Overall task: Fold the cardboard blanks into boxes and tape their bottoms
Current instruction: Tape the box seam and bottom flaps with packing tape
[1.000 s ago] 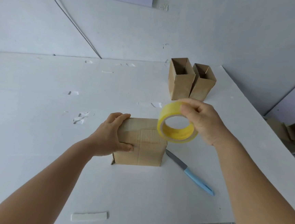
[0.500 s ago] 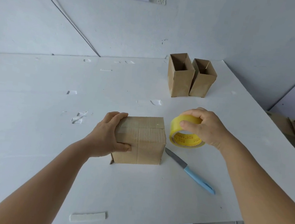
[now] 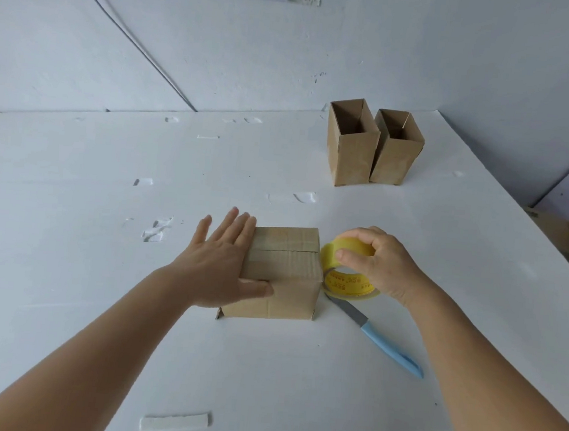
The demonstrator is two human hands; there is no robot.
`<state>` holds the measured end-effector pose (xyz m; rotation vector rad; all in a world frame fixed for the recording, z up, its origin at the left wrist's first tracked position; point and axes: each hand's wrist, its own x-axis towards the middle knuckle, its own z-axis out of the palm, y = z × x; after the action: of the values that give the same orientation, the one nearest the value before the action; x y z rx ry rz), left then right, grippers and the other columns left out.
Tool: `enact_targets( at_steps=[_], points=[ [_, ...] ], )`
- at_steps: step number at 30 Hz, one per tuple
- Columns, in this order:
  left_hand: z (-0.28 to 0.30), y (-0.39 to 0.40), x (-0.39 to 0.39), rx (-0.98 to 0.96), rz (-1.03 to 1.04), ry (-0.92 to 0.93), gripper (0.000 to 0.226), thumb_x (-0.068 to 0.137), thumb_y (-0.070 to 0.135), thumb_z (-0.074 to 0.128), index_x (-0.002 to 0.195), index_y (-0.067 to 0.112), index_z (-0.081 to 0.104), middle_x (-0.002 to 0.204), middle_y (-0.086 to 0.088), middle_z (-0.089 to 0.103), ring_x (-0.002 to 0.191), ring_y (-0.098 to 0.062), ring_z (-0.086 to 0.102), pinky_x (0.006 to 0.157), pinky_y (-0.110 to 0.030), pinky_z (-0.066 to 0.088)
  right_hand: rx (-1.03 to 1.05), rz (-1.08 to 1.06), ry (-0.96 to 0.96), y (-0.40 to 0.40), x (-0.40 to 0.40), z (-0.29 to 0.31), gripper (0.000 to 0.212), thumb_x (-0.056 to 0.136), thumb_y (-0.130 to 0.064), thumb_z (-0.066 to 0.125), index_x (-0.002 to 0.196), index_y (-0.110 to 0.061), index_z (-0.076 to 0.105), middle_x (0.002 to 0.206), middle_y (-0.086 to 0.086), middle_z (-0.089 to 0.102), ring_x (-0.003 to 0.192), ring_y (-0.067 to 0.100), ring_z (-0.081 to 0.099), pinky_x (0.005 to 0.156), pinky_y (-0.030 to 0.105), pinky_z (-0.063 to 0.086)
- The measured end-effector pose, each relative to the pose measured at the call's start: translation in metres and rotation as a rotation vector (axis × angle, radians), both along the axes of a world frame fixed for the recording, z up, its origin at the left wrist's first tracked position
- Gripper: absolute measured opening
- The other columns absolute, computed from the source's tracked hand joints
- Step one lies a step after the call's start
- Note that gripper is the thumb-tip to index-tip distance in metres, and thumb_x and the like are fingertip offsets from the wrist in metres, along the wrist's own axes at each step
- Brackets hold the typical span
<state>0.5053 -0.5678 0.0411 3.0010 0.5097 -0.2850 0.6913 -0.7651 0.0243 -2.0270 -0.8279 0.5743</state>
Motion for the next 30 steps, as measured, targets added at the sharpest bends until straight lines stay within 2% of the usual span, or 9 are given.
enact_targets(
  at_steps=[5, 8, 12, 15, 19, 22, 25, 27, 30],
  points=[
    [0.005, -0.041, 0.040, 0.036, -0.170, 0.023, 0.110, 0.081, 0.076, 0.038, 0.149, 0.011, -0.019, 0.158, -0.002, -0.022, 0.143, -0.015, -0.026, 0.118, -0.044, -0.013, -0.045, 0.044, -0.053, 0.006, -0.001, 0.002, 0.041, 0.063, -0.052, 0.062, 0.102, -0.038, 0.063, 0.103, -0.008, 0.050, 0.097, 0.011, 0.052, 0.076, 0.022, 0.041],
    [0.008, -0.056, 0.062, 0.034, -0.228, 0.028, 0.110, 0.082, 0.075, 0.039, 0.150, 0.009, -0.017, 0.160, -0.004, -0.018, 0.145, -0.018, -0.022, 0.119, -0.042, -0.010, -0.050, 0.068, -0.096, 0.005, 0.003, 0.003, 0.024, 0.074, -0.046, 0.069, 0.097, -0.042, 0.062, 0.103, -0.006, 0.050, 0.095, 0.010, 0.052, 0.075, 0.022, 0.041],
    [0.006, -0.057, 0.071, 0.131, -0.272, -0.036, 0.105, 0.081, 0.076, 0.036, 0.152, 0.011, -0.007, 0.156, -0.005, 0.014, 0.143, -0.023, 0.012, 0.116, -0.040, 0.010, -0.063, 0.083, -0.106, 0.004, 0.007, 0.000, 0.020, 0.080, -0.041, 0.069, 0.098, -0.043, 0.060, 0.105, -0.005, 0.049, 0.096, 0.010, 0.052, 0.077, 0.024, 0.041],
    [0.000, -0.052, 0.062, 0.119, -0.205, -0.114, 0.102, 0.080, 0.078, 0.033, 0.153, 0.015, -0.001, 0.148, -0.001, 0.025, 0.137, -0.021, 0.022, 0.111, -0.038, 0.015, -0.062, 0.134, -0.011, 0.004, 0.008, 0.000, 0.026, 0.075, -0.054, 0.065, 0.100, -0.046, 0.060, 0.108, -0.008, 0.053, 0.100, 0.009, 0.055, 0.083, 0.027, 0.046],
    [-0.007, -0.045, 0.052, 0.113, -0.152, -0.190, 0.103, 0.069, 0.078, 0.018, 0.152, 0.018, 0.004, 0.144, 0.003, 0.029, 0.134, -0.017, 0.024, 0.108, -0.034, 0.013, 0.048, 0.157, 0.242, 0.000, 0.009, -0.013, 0.031, 0.081, -0.053, 0.047, 0.108, -0.044, 0.062, 0.108, -0.011, 0.064, 0.103, 0.008, 0.061, 0.094, 0.032, 0.047],
    [-0.008, -0.046, 0.052, 0.106, -0.136, -0.201, 0.102, 0.069, 0.076, 0.018, 0.152, 0.020, 0.004, 0.145, 0.005, 0.027, 0.135, -0.016, 0.022, 0.109, -0.033, 0.011, 0.126, 0.112, 0.305, 0.003, 0.012, -0.016, 0.025, 0.079, -0.041, 0.052, 0.099, -0.039, 0.065, 0.087, -0.007, 0.062, 0.084, 0.012, 0.061, 0.084, 0.033, 0.049],
    [-0.008, -0.046, 0.052, 0.099, -0.123, -0.181, 0.101, 0.069, 0.077, 0.017, 0.152, 0.020, 0.003, 0.146, 0.006, 0.026, 0.136, -0.014, 0.020, 0.109, -0.032, 0.010, 0.067, 0.146, 0.238, 0.010, 0.017, -0.008, 0.013, 0.081, -0.035, 0.059, 0.092, -0.033, 0.067, 0.074, -0.008, 0.060, 0.072, 0.010, 0.058, 0.072, 0.029, 0.048],
    [-0.007, -0.047, 0.053, 0.088, -0.115, -0.160, 0.099, 0.073, 0.077, 0.020, 0.152, 0.021, 0.002, 0.147, 0.005, 0.024, 0.137, -0.014, 0.019, 0.111, -0.033, 0.009, -0.058, 0.171, 0.129, 0.013, 0.023, -0.007, 0.008, 0.086, -0.032, 0.061, 0.091, -0.035, 0.067, 0.086, -0.009, 0.063, 0.082, 0.010, 0.059, 0.077, 0.028, 0.049],
    [-0.006, -0.048, 0.053, 0.074, -0.102, -0.146, 0.094, 0.081, 0.072, 0.037, 0.152, 0.021, 0.001, 0.148, 0.006, 0.023, 0.137, -0.014, 0.018, 0.112, -0.033, 0.008, -0.263, 0.192, -0.019, 0.013, 0.028, -0.013, 0.010, 0.086, -0.040, 0.062, 0.095, -0.039, 0.065, 0.111, -0.007, 0.061, 0.104, 0.017, 0.057, 0.092, 0.036, 0.049]
  ],
)
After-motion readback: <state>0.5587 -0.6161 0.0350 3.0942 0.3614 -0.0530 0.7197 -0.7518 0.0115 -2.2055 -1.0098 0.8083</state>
